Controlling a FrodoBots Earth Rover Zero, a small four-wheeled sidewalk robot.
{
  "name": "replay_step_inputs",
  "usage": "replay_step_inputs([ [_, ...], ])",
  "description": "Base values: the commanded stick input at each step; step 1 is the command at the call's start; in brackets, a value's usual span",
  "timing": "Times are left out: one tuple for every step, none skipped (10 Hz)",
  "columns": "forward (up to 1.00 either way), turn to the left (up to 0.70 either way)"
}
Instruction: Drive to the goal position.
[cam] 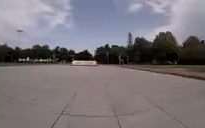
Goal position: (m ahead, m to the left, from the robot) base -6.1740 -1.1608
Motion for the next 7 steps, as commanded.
replay_step_inputs([
  [1.0, 0.0],
  [1.0, 0.0],
  [1.0, 0.0],
  [1.0, 0.0],
  [1.0, 0.0],
  [1.0, 0.0],
  [1.0, 0.0],
])
